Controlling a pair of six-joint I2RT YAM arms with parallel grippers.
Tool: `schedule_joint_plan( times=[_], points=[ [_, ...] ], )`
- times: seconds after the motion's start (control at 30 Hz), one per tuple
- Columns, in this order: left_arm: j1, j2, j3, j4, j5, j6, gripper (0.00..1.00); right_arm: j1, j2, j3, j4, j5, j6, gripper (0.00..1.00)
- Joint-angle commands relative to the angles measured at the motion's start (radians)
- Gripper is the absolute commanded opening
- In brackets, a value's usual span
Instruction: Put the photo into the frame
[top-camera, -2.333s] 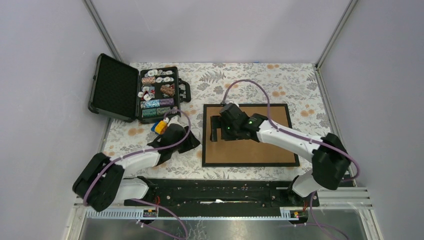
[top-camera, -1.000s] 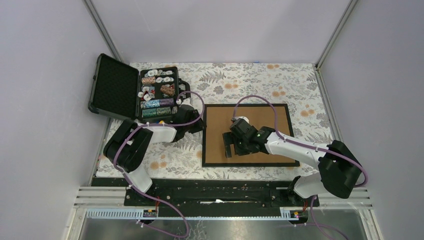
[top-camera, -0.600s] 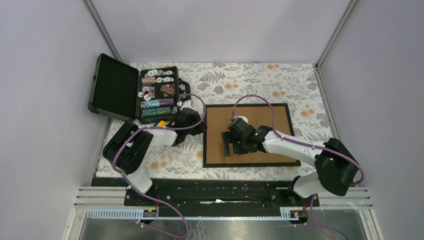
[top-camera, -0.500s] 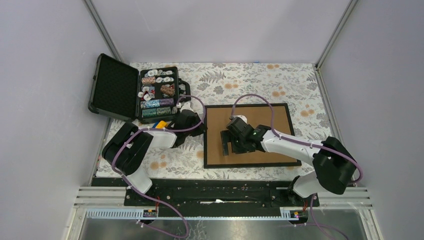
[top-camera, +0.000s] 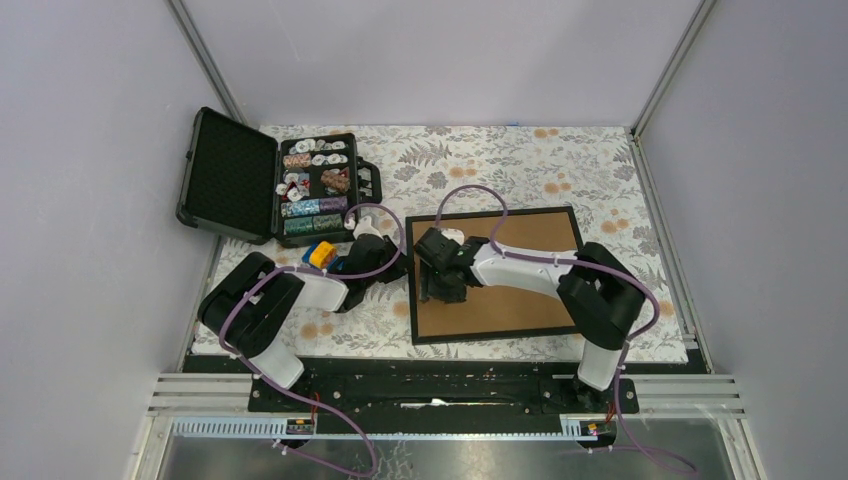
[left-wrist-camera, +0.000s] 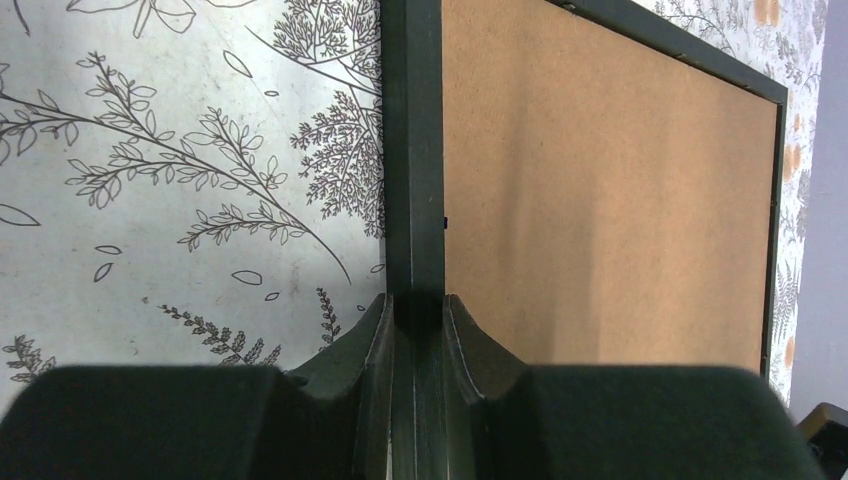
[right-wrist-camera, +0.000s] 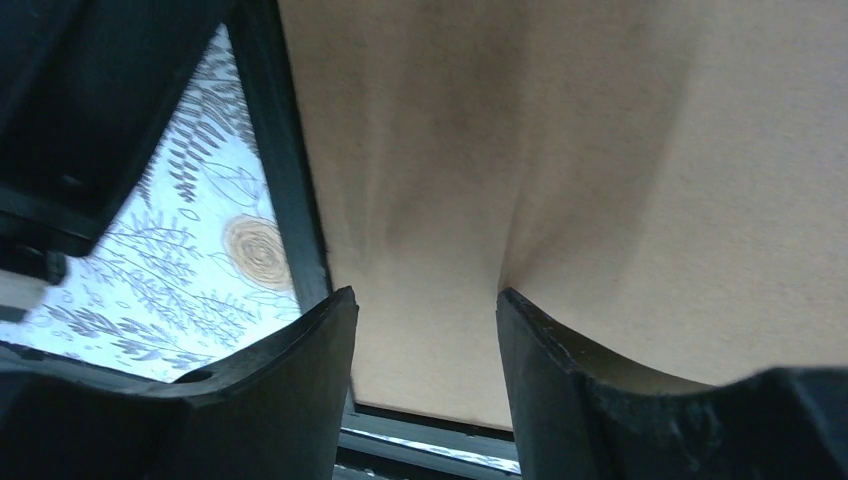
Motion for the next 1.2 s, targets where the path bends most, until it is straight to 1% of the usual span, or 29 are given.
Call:
schedule_joint_plan(
  times=[0.0,0.2,0.33,0.5,0.57,0.63,0.83,0.97,1.17],
  points=[
    [-0.007,0.061,-0.071,-0.154,-0.007,-0.007,0.0,0.026,0.065,0.099,-0.072,0.037,0.068,0.59],
    [-0.007,0.062,-0.076,-0.142,-0.01,-0.014,0.0,0.04,0.139,0.177,-0.122,0.044,0.081,0.53],
    [-0.001,0.061,-0.081,-0.138,-0.01,-0.016,0.0,0.054,0.171,0.202,-0.135,0.053,0.103,0.53],
    [0.001,0.057,-0.086,-0.131,-0.004,-0.015,0.0,0.059,0.21,0.257,-0.209,0.107,0.112,0.52],
    [0.002,0.054,-0.088,-0.129,-0.005,-0.017,0.0,0.06,0.224,0.267,-0.225,0.099,0.111,0.47],
    [0.006,0.054,-0.094,-0.122,-0.002,-0.018,0.0,0.067,0.234,0.265,-0.228,0.091,0.114,0.45],
    [0.009,0.057,-0.097,-0.112,0.006,-0.021,0.0,0.087,0.266,0.273,-0.232,0.082,0.118,0.45],
    [0.01,0.056,-0.097,-0.114,0.006,-0.02,0.0,0.094,0.268,0.286,-0.231,0.08,0.114,0.48],
    [0.012,0.054,-0.101,-0.107,0.006,-0.022,0.0,0.1,0.281,0.265,-0.239,0.107,0.129,0.48]
  ],
)
